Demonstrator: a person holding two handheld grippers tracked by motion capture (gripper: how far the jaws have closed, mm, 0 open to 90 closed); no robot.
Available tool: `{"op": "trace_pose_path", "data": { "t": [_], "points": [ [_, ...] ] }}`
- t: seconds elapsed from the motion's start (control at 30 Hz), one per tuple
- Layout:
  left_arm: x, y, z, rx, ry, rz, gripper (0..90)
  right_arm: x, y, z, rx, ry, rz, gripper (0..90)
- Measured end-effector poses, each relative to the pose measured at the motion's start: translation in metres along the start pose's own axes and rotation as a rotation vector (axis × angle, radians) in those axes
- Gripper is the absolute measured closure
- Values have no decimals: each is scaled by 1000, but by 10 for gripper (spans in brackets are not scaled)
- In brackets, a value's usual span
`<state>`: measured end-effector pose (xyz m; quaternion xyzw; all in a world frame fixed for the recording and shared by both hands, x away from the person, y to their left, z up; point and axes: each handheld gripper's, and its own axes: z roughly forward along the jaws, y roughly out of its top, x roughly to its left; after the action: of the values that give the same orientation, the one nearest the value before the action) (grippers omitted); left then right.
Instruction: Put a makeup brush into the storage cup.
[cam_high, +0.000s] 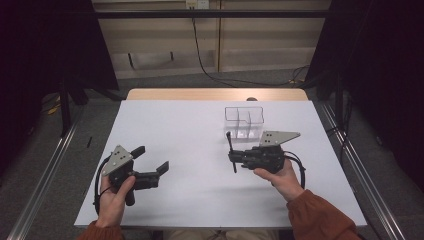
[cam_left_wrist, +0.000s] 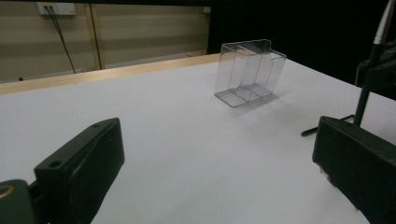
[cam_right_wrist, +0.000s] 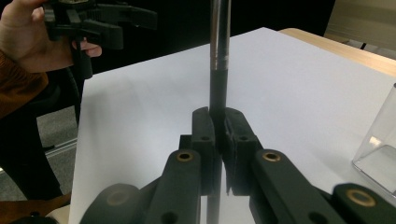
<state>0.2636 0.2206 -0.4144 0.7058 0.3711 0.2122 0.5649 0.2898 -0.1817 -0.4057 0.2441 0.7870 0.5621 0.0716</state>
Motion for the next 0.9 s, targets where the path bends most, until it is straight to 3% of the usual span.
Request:
{"op": "trace_pose_path", "data": {
  "t": [0.1, 0.3, 0.43, 0.53, 0.6, 0.63, 0.9],
  "points": [
    [3, -5, -4, 8, 10, 9, 22, -1, 0, -1, -4, -3, 0, 841],
    [9, -20, -10, -14, 50, -13, 22, -3, 2, -3, -6, -15, -2, 842],
    [12, -23, -13, -23, 49, -14, 22, -5, 4, -5, -15, -24, -2, 841],
    [15, -27, -14, -11, 50, -36, 22, -7, 5, -6, -26, -32, 2, 841],
    [17, -29, -16, -28, 26, -50, 21, -8, 5, -7, -30, -37, 2, 841],
    [18, -30, -17, -34, 34, -54, 19, -9, 6, -8, -38, -37, 9, 841],
    [18, -32, -19, -34, 34, -11, 19, -20, 7, -11, -51, -80, 36, 841]
  ]
}}
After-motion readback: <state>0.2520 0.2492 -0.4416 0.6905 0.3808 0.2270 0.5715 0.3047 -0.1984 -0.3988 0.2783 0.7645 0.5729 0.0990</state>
